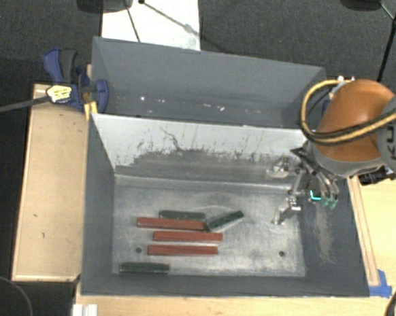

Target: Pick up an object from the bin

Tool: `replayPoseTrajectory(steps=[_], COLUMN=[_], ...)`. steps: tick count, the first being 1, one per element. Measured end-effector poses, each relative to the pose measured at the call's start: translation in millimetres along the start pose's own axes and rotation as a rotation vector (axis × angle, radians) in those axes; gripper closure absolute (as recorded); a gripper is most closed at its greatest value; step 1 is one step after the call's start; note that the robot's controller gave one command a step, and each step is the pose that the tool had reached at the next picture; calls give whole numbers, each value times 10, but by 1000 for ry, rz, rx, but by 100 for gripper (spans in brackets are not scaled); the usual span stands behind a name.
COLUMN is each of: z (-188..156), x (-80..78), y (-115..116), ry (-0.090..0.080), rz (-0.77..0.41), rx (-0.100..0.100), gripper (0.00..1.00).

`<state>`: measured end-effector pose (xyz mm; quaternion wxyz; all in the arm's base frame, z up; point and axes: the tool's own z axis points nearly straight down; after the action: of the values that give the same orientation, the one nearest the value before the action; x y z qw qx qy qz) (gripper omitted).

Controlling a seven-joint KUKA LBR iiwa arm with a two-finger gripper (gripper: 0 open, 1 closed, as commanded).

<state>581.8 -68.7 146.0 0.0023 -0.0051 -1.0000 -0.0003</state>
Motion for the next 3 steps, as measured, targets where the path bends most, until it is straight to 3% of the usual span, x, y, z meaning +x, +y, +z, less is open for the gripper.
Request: replayPoseTrajectory(steps=[1, 2, 3], z=[-42, 731, 62], x=[-20, 164, 413], y=[2, 775, 938], ry=[-8, -9, -3], rz=[-2, -57, -190], rx=[1, 0, 1], gripper=[0, 0, 0])
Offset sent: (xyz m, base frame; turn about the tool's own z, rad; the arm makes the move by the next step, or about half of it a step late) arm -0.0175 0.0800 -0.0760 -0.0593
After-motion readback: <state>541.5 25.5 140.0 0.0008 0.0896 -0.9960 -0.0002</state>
